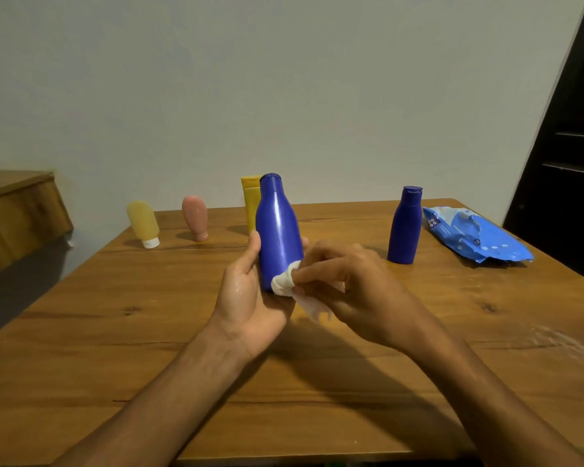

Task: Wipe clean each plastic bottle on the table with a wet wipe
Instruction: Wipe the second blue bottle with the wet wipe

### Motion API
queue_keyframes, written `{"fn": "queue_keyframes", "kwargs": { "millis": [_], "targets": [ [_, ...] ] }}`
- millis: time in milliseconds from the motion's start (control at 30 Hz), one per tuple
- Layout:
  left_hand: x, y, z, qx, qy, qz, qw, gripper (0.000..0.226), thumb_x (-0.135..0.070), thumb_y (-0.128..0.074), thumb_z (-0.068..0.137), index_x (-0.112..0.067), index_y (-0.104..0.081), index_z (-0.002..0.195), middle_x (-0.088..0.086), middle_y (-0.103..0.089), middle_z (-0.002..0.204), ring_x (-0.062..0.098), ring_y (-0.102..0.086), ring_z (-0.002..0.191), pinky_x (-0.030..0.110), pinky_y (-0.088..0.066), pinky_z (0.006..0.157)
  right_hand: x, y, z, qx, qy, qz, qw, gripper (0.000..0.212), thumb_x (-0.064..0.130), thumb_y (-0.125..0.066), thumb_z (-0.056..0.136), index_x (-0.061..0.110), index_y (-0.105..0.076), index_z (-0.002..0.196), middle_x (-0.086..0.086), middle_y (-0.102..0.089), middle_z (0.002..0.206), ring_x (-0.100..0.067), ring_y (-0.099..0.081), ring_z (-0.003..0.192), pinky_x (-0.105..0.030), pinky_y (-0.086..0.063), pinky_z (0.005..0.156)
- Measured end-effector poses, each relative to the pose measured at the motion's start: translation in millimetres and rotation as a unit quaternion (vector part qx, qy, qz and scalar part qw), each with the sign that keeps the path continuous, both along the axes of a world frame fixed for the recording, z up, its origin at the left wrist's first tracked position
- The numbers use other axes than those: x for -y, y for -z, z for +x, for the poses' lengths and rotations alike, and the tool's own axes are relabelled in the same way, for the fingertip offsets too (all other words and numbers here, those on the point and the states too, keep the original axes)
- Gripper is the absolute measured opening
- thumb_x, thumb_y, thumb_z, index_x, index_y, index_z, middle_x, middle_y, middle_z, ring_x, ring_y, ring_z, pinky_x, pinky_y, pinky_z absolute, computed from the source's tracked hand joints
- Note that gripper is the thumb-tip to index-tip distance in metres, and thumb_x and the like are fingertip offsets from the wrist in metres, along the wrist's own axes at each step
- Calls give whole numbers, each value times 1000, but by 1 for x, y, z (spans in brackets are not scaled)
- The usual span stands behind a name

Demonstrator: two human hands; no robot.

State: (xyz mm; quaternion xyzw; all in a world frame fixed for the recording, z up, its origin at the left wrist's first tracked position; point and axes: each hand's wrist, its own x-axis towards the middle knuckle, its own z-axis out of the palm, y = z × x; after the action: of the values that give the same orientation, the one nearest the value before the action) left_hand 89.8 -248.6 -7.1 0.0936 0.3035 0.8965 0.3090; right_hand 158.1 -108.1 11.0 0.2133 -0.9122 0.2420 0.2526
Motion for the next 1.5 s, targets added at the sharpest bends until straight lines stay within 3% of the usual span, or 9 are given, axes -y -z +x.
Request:
{"fn": "queue_keyframes", "kwargs": {
  "millis": [100,267,433,700,933,1067,1167,1333,1500],
  "targets": [
    [0,-2,-1,-18,-3,-6,1000,57,-48,-48,97,-9,-51,139,14,-62,110,22,-64,97,34,-55,85,-5,-8,3,28,-22,-75,997,24,23,-63,83,25,-68,106,12,-61,101,-1,-57,96,-17,-50,77],
    [-1,0,0,-19,9,-20,1000,56,-42,-53,95,-6,-51,138,15,-64,110,25,-65,100,39,-57,83,1,-8,5,9,7,-100,995,25,19,-65,84,21,-68,109,8,-61,102,-4,-57,96,-26,-52,79],
    [-3,-1,5,-23,22,-21,999,48,-37,-58,90,-5,-56,126,11,-66,86,21,-65,83,34,-57,69,9,-4,5,-23,7,-73,997,25,22,-65,85,23,-67,109,9,-58,100,-3,-55,94,-19,-49,75],
    [-4,-2,9,-25,20,-10,999,56,-36,-64,83,-7,-59,130,14,-61,105,26,-59,100,40,-45,96,13,3,5,-54,29,-54,997,27,28,-67,83,27,-65,110,7,-55,101,-10,-53,92,-28,-51,73],
    [-2,-3,4,-62,30,-37,997,56,-48,-56,89,-13,-59,133,13,-61,111,26,-55,110,45,-34,112,13,4,3,-111,85,-50,989,34,44,-48,83,26,-64,107,2,-58,96,-13,-57,79,-35,-53,62],
    [-6,-1,9,-82,2,-91,992,62,-44,-65,77,-12,-60,130,13,-67,111,25,-65,101,40,-53,89,11,4,3,-111,86,-79,987,28,36,-57,85,23,-66,108,-1,-59,96,-15,-58,82,-36,-54,64],
    [-10,1,12,-80,-9,-99,992,62,-39,-68,72,-11,-62,126,13,-71,106,24,-68,97,39,-54,79,11,6,2,-113,98,-88,985,23,25,-66,84,17,-67,106,-3,-60,95,-16,-59,82,-37,-54,64],
    [-11,5,10,-101,-7,-105,989,56,-37,-67,74,-16,-63,126,11,-70,117,28,-62,116,47,-48,100,12,5,2,-133,123,-95,979,21,18,-66,84,13,-67,105,-2,-59,93,-13,-58,80,-32,-54,64],
    [-10,6,9,-115,15,-80,990,52,-32,-64,82,-20,-59,132,13,-65,128,30,-58,123,53,-37,111,11,3,3,-159,148,-123,968,24,16,-66,84,13,-66,108,-3,-60,96,-9,-58,82,-16,-48,65]
  ]
}}
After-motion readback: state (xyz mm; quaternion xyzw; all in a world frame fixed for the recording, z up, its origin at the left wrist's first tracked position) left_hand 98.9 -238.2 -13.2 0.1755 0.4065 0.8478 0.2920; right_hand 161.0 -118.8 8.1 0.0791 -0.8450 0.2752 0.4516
